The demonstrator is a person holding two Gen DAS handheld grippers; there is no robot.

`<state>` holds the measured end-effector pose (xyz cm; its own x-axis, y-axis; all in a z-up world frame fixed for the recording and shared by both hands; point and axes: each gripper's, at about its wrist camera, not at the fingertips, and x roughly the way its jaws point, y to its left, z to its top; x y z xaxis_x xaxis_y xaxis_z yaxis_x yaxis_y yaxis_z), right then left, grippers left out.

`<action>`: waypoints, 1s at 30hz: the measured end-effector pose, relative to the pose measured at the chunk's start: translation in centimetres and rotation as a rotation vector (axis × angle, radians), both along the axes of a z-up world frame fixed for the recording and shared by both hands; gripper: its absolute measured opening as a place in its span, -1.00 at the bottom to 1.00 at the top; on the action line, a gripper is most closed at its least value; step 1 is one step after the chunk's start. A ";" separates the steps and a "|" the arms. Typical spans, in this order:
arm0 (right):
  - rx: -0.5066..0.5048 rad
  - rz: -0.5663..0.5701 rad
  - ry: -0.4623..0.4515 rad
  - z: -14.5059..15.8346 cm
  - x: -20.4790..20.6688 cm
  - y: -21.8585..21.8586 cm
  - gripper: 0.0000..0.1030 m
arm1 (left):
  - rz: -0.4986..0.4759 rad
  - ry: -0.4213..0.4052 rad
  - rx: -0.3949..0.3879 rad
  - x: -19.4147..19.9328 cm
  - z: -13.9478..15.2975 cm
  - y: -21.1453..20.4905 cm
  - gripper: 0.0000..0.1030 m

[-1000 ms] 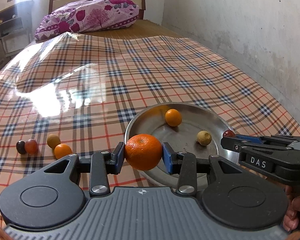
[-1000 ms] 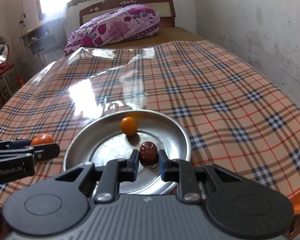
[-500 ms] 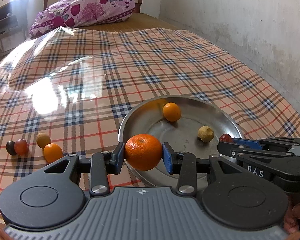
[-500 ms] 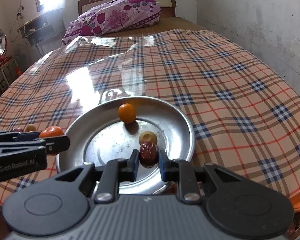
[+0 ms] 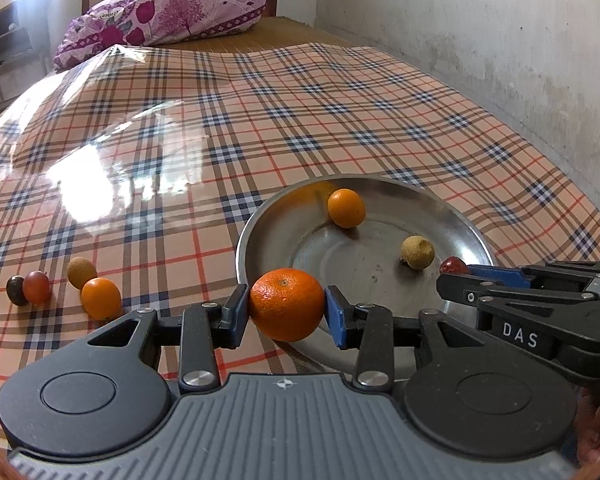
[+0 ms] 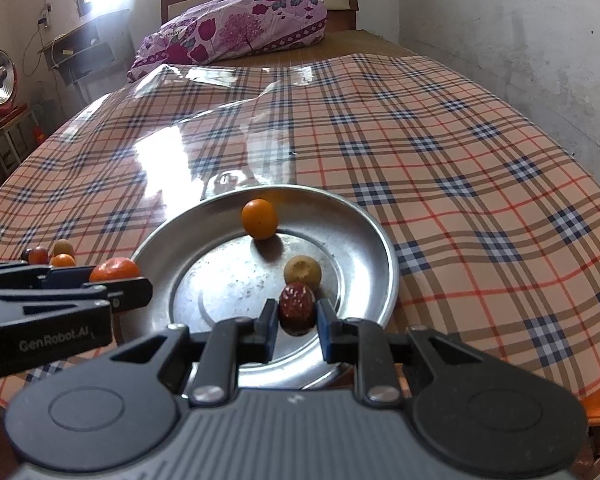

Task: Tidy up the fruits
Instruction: 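Open the left tool to drop the tangerine while the right tool releases the date into the plate, then move both tools back toward the remaining small fruits on the sheet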

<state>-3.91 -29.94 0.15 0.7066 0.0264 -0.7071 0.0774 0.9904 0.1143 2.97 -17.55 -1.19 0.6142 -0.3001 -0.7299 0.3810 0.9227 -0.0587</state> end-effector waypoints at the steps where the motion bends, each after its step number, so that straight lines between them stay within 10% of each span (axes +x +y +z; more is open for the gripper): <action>1: 0.001 0.000 -0.001 0.0 0.0 0.0 -0.58 | 0.002 -0.001 0.000 0.0 0.0 0.0 -0.05; 30: -0.005 0.046 -0.079 2.2 -1.2 1.6 -0.28 | 0.075 -0.069 -0.044 -2.2 3.7 3.3 0.15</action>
<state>-5.09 -28.34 2.31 0.7583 0.0567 -0.6495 0.0225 0.9933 0.1130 0.76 -14.28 2.46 0.6846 -0.2826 -0.6719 0.3159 0.9457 -0.0759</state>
